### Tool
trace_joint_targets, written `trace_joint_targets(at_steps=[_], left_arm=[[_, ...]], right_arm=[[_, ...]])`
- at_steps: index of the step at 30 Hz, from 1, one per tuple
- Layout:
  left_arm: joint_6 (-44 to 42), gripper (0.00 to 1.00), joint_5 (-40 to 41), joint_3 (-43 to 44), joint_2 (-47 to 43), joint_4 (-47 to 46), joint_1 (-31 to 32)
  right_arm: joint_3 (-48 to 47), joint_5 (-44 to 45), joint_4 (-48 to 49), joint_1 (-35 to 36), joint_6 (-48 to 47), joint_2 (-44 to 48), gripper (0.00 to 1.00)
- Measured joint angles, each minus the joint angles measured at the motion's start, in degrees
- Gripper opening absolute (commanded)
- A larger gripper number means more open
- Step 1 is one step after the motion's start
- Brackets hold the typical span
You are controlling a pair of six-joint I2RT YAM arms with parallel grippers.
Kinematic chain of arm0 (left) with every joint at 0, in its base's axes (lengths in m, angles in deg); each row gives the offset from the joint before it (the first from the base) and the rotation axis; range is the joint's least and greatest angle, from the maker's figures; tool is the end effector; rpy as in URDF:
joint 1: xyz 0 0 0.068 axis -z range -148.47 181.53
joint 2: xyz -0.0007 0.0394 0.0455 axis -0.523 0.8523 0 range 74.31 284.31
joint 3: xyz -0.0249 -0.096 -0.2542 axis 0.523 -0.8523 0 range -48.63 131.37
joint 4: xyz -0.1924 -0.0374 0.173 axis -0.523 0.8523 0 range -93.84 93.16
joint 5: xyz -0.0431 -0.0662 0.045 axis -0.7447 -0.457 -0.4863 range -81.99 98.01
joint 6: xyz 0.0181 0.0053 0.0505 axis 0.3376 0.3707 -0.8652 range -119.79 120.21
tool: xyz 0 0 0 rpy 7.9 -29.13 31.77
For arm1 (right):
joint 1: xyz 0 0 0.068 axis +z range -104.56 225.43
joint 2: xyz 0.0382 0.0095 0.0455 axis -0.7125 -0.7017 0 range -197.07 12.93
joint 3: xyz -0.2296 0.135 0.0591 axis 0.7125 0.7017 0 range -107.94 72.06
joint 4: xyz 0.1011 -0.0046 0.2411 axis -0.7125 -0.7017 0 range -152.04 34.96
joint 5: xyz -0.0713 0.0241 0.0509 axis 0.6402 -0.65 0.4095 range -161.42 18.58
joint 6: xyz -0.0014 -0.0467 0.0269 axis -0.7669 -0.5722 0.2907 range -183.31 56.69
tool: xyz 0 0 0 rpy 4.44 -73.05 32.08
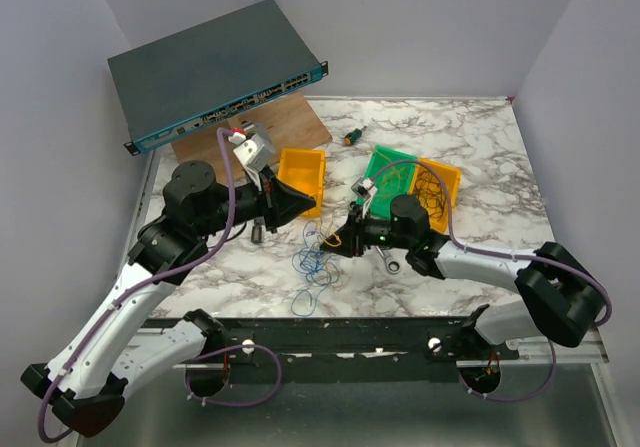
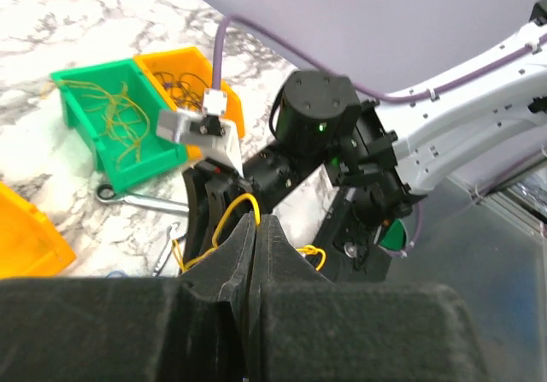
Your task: Untangle the cables
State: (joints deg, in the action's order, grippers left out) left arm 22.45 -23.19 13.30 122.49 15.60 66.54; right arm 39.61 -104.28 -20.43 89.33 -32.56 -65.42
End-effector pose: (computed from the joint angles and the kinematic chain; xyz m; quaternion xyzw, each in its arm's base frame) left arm 0.1300 -0.1136 0.4164 0.2587 0.6895 -0.4847 0.4719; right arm 0.1901 0.2095 0.2175 -0.2631 0.7162 0.5427 0.3511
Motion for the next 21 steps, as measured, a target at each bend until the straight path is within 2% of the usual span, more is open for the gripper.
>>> trace_joint_targets(at_steps=[2,4,7,8,12,15,18,19,21], left_arm=[[0.0,0.00,2.5,0.7,0.0,0.0,0.0],[0.1,0.00,7.2,1.2,-0.6,0.2,0.0],[0.1,0.00,17.7,1.6,-2.7,2.2,-0.1],[0.1,0.00,19.4,1.8,-3.1,2.8,-0.2],[-0.4,0.00,35.7,3.7,-7.6,5.1,-1.0],[-1.4,0.00,47.2,4.1,-11.7,6.3,-1.5],[-2.5,0.00,53.8,4.2,-14.7,6.5,-1.7],[-2.8,0.00,54.8,4.2,-15.1,6.5,-1.7],[-3.1,0.00,55.5,4.2,-15.4,6.4,-1.7]], right_arm=[[0.7,1.0,0.0,0.0,1.3,-1.2,0.16],[1.4,4.0,-0.8,0.0,2.7,-1.9,0.16],[1.8,13.7,-6.1,0.2,5.5,-1.9,0.12],[1.8,18.1,-8.9,0.2,6.5,-1.9,0.10],[1.6,35.5,-22.1,0.1,10.8,-1.9,0.09],[1.6,43.0,-27.8,-0.1,13.4,-1.2,0.06],[1.8,49.9,-32.8,-0.1,16.2,2.1,0.08],[2.0,51.6,-33.7,-0.1,16.7,3.6,0.17],[2.3,53.3,-34.4,-0.2,16.6,6.6,0.65]])
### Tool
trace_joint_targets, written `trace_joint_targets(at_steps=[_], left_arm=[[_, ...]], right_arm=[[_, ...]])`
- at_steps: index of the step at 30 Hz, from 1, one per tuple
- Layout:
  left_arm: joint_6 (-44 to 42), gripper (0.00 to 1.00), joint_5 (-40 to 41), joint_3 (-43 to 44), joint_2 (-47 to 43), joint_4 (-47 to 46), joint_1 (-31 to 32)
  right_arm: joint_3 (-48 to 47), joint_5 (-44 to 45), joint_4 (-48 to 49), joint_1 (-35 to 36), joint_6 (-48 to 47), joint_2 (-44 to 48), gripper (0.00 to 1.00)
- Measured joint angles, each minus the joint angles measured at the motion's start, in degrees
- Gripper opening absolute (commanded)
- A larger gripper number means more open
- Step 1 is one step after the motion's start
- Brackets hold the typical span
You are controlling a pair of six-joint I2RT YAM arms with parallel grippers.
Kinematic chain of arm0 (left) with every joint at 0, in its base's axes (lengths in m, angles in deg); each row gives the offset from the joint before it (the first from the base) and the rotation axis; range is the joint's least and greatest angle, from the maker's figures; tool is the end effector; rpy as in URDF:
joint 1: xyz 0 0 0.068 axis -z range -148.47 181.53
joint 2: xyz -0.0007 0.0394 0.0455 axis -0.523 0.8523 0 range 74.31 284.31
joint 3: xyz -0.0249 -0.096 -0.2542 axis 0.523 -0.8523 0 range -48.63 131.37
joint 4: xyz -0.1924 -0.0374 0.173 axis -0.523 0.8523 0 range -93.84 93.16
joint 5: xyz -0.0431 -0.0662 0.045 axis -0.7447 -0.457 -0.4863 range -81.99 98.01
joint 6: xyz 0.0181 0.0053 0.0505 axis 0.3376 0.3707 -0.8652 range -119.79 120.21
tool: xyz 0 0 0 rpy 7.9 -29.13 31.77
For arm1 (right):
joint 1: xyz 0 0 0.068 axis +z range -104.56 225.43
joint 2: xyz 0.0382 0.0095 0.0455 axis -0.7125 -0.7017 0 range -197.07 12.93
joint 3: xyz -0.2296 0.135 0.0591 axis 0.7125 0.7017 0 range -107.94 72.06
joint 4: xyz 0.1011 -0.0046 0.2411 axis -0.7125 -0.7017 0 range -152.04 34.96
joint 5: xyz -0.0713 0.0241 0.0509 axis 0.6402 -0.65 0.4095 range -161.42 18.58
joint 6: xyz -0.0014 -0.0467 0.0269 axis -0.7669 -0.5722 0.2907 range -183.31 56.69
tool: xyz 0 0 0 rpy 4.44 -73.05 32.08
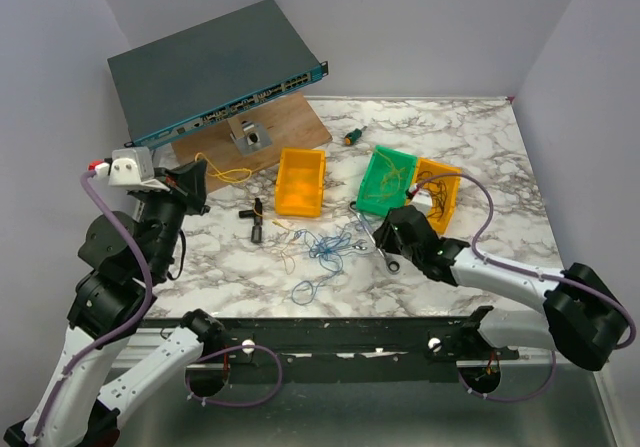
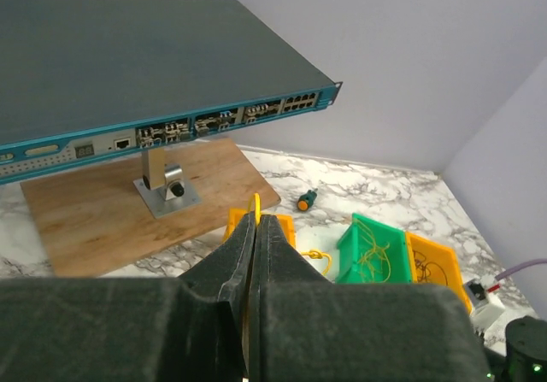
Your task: Untangle the cables
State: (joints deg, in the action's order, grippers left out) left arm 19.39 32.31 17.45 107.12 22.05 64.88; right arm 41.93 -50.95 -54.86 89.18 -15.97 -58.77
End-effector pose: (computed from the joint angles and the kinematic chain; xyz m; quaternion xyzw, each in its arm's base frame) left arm 0.0713 -0.0293 0.4548 -0.0773 0.6599 -0.2004 0.7200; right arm 0.1826 0.1574 0.1755 0.1012 0.8941 0.1757 0.3993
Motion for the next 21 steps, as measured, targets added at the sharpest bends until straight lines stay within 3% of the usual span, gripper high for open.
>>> trace_joint_targets(at_steps=[1,2,6,12,21], left_arm=[[-0.4,0.00,-0.6,-0.3,0.0,-0.3,0.0],[-0.8,0.00,-1.7,-0.7,0.1,-0.7,0.0],[-2.1,0.00,-11.0,-2.3,1.3,-2.4,0.0],[-2.8,0.00,-24.0,-2.2,5.5,-4.0,0.0],[-3.6,0.00,-28.1,1.5,7.4,-3.7,0.0]], right_arm=[[0.1,-0.1,0.1,0.0,-0.8,1.2,0.74],[0.1,-0.5,0.3,-0.1,-1.9,2.2,0.77],[0.8,-6.2,3.4,-0.1,-8.4,6.2,0.83],[0.8,-21.9,12.9,-0.1,-18.0,9.4,0.82],[-10.1,-33.1,24.7,6.5,-26.2,-5.6,0.79]])
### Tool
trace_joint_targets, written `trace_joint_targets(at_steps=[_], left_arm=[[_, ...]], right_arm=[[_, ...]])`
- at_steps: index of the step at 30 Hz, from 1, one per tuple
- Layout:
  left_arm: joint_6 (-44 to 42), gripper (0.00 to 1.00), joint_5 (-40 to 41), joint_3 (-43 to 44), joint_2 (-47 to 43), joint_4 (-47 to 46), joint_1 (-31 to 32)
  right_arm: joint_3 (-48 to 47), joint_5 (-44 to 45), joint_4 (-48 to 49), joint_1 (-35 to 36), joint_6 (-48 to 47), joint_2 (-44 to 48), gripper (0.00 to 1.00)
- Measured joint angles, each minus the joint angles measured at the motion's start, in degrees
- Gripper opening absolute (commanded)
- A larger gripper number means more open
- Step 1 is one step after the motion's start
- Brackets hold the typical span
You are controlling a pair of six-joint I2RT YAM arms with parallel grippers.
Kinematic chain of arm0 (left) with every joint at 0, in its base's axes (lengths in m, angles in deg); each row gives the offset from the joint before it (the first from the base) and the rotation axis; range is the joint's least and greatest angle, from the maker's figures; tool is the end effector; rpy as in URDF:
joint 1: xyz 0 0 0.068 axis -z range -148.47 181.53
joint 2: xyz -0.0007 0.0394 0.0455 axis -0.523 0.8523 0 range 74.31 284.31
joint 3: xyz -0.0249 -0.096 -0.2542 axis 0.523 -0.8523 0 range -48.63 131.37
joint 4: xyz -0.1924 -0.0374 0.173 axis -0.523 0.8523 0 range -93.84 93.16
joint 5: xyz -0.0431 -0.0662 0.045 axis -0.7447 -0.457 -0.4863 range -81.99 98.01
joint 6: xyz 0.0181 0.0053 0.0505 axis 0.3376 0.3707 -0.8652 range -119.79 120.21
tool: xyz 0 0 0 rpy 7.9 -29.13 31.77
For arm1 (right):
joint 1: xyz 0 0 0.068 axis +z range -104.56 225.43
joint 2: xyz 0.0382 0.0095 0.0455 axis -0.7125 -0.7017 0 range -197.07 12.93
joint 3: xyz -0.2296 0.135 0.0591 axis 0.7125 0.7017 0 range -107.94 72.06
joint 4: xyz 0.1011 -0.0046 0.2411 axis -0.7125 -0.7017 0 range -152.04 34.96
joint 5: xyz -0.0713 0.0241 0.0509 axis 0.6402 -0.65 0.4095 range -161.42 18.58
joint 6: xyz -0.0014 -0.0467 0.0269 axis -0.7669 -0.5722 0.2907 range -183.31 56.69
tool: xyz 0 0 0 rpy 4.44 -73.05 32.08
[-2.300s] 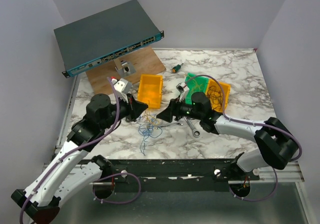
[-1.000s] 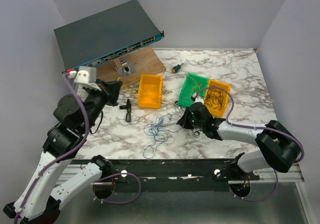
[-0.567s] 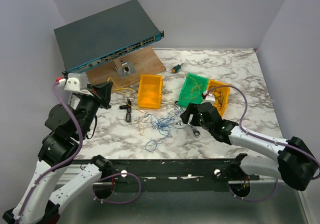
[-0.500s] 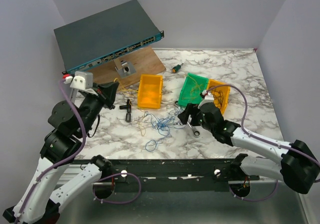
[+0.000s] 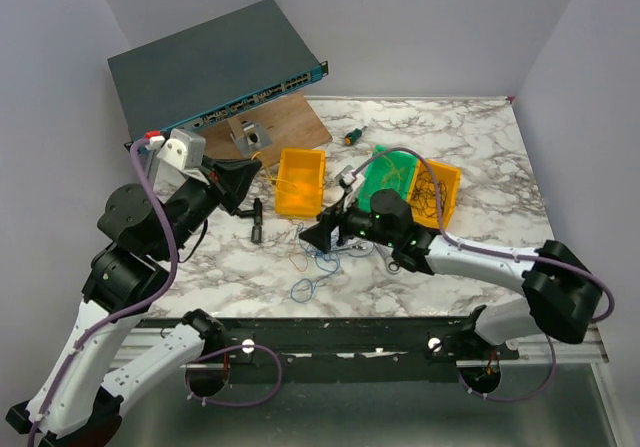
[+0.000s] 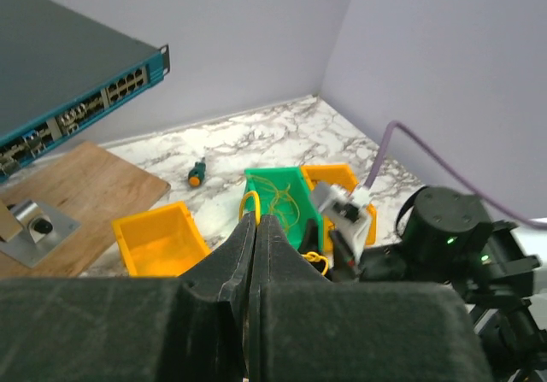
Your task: Untangle the cables
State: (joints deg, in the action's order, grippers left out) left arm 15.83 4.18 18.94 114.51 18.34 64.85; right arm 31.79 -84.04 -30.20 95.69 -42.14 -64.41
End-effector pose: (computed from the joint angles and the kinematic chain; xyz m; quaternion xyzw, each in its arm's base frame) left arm 0.0969 -0.0665 0.4598 0.1281 0.6622 -0.3262 0.6624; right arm 0.1860 0.2357 0.2482 -0.2611 0.7315 0.4337 0.4567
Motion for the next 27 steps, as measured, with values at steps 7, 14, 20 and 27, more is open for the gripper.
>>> trace_joint_targets(at_steps=[7,14,20,27], left_arm=[[-0.4,0.00,-1.0,3.8,-0.3,0.0,0.0],[0.5,0.00,-0.5,4.6,-0.7,1.7,0.0],[4.7,0.00,0.4,-6.7,-2.3,0.4,0.0],[9.5,0.04,-3.2,-23.4,-2.2,-4.6,0.0]], right_arm=[[-9.6,0.8,6.7,7.1,-4.7,-14.0,0.48],[-12.0,5.7,8.0,7.8,-4.2,-15.8,0.03],[-12.0,6.8,5.2,7.7,-4.1,-7.5,0.01],[-12.0,9.8,-2.3,7.7,-2.7,-0.9,0.01]])
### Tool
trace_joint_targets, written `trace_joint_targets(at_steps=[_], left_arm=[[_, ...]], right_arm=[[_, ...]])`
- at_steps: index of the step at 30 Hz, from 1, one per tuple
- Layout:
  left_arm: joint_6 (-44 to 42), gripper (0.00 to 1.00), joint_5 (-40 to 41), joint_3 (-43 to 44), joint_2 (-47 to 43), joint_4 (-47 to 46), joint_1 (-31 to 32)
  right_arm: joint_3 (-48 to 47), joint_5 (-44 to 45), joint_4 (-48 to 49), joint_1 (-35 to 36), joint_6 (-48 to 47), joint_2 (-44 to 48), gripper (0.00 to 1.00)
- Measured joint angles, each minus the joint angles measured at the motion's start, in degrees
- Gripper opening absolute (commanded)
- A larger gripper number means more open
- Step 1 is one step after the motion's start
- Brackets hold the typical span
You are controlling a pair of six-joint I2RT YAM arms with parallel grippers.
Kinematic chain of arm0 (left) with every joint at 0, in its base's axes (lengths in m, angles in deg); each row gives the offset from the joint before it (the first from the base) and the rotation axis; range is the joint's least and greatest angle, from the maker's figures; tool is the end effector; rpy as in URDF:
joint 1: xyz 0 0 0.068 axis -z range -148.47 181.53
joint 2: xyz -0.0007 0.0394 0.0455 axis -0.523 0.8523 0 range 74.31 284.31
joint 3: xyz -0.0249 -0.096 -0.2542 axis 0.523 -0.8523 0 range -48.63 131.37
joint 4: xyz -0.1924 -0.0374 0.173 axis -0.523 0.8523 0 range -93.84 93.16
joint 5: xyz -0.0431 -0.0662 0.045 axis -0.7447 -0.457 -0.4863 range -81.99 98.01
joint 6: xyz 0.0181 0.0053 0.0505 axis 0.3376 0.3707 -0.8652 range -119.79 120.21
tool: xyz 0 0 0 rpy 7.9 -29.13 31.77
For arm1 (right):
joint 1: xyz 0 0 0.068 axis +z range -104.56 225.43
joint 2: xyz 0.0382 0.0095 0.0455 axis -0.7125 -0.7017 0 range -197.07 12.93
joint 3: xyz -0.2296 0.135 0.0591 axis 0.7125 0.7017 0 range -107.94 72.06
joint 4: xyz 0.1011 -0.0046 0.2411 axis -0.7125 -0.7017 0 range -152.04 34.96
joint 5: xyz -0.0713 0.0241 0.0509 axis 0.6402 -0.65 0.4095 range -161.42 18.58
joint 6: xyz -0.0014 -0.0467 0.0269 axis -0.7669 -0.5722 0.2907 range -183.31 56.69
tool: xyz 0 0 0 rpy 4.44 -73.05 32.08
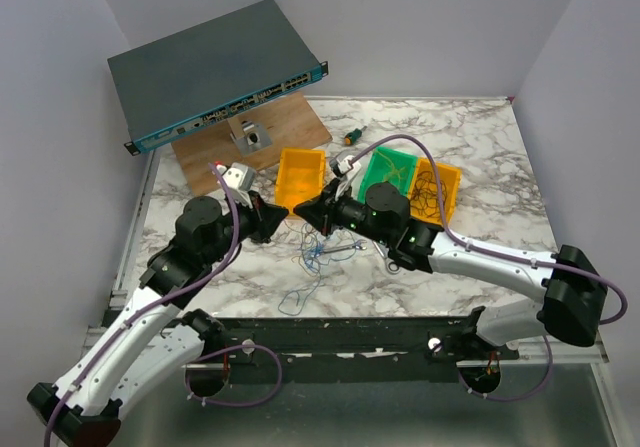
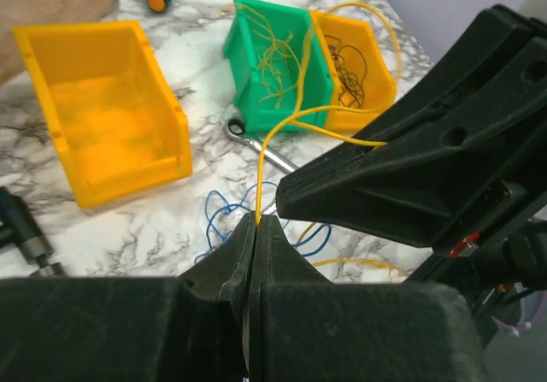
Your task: Untangle the cables
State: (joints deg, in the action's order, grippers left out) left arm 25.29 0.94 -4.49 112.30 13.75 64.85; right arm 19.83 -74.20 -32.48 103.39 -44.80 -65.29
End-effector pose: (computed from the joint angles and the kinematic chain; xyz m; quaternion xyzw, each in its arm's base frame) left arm 0.1282 -0.0895 0.3402 0.0944 0.7678 -0.3500 0.5283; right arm 0.1695 0.2738 0.3119 -0.2612 0.6794 0.4381 0.5275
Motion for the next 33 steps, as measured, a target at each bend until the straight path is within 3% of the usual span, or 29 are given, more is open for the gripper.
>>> trace_joint_targets(at_steps=[12,19,24,33], left_arm=[[3.7,0.11,-13.0,-8.6,1.0,-18.3,0.0],[3.9,0.09,-14.3,-10.5,1.3,-20.7,0.0],[4.0,0.15,-14.4,-11.6,1.3,-21.8,0.0],[4.9,0.47,-15.4,-11.7,7.0,-23.6,0.0]], right_arm=[[-2.5,3.7,-11.0,-1.5,7.7,0.2,0.01],[-4.1,5.9,-13.7,-4.2,12.2,0.2,0.01],[-5.2,6.1,-15.0,-4.8,13.5,0.2,0.01],[-7.0,2.6,-15.2,-4.8,15.1,0.1,0.01]])
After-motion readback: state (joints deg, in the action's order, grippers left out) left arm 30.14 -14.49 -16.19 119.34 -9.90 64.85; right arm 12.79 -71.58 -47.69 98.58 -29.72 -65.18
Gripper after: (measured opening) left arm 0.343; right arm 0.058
